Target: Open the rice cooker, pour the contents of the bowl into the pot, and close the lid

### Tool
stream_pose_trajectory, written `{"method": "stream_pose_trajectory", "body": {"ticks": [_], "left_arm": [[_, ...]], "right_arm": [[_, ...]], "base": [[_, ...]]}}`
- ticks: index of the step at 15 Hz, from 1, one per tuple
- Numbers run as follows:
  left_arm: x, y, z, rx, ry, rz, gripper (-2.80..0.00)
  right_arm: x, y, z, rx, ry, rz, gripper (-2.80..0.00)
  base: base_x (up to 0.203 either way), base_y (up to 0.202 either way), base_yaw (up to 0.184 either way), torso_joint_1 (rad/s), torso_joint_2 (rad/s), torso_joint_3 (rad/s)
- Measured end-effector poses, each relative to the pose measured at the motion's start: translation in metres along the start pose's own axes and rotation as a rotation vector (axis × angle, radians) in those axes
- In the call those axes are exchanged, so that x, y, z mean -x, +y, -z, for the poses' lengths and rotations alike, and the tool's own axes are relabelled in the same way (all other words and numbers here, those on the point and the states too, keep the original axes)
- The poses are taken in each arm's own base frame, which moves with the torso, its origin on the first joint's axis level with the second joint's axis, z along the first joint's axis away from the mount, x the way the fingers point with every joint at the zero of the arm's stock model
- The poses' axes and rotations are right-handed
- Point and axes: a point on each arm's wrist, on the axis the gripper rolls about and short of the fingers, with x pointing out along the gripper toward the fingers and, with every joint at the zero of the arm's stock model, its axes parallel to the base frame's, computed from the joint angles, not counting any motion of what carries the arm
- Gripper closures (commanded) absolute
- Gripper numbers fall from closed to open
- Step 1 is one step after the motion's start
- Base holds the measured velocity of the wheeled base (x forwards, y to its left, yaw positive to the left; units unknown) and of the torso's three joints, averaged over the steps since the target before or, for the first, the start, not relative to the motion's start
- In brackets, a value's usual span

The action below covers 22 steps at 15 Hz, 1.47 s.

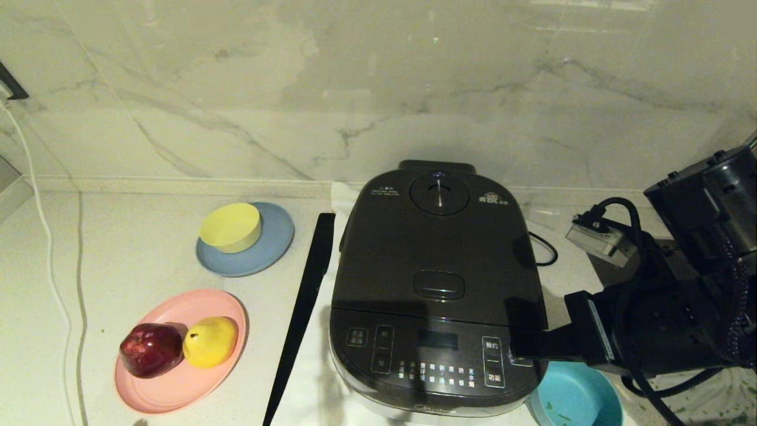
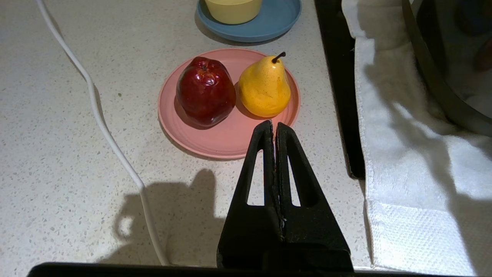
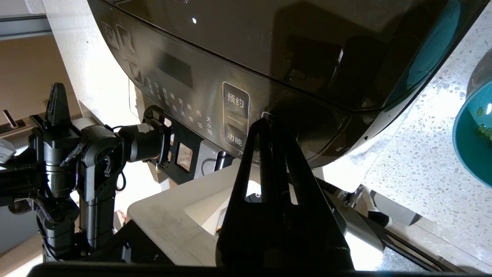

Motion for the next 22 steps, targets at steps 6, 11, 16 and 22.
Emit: {"method": "stream_pose_trajectory", "body": {"ticks": [6, 11, 16, 22], "left_arm": [[0.0, 0.0, 0.0, 0.0, 0.0, 0.0, 0.0], [0.0, 0.0, 0.0, 0.0, 0.0, 0.0, 0.0], [0.0, 0.0, 0.0, 0.0, 0.0, 0.001, 0.0], [0.0, 0.0, 0.0, 0.0, 0.0, 0.0, 0.0]], "right_arm": [[-0.004, -0.001, -0.001, -0.005, 0.009, 0.008, 0.0], [0.008, 0.001, -0.004, -0.005, -0.032, -0.008, 0.0], [0.036, 0.006, -0.006, 0.014, -0.212, 0.056, 0.0], [0.089, 0.015, 0.005, 0.047, -0.405, 0.067, 0.0]], "base": [[0.0, 0.0, 0.0, 0.0, 0.0, 0.0], [0.0, 0.0, 0.0, 0.0, 0.0, 0.0], [0.0, 0.0, 0.0, 0.0, 0.0, 0.0], [0.0, 0.0, 0.0, 0.0, 0.0, 0.0]]}}
